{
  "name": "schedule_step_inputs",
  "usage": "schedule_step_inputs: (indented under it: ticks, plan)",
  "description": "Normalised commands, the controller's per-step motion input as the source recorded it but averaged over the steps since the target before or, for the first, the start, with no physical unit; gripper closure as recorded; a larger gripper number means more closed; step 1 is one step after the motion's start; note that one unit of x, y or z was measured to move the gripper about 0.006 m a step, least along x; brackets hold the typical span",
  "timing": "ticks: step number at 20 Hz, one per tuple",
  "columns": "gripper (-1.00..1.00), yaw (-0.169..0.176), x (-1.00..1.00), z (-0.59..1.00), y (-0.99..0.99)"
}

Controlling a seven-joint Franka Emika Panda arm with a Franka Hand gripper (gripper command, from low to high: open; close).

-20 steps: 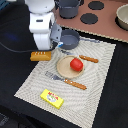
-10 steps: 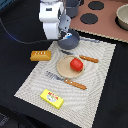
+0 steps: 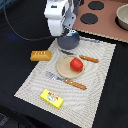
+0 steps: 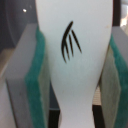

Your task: Interact with the objects in diverse but meaningful ways.

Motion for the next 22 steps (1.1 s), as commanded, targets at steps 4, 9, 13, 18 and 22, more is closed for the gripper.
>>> schedule_step_inputs:
  ticks: [4,9,13,18,22]
  plan:
    - [-1.00,-0.042,0.66,0.28,0.40]
    - [-1.00,-0.050,0.60,0.43,0.33]
    - [-1.00,-0.044,0.47,0.46,0.32]
    - [-1.00,-0.031,0.28,0.53,0.18]
    - [-1.00,-0.006,0.27,0.31,-0.06]
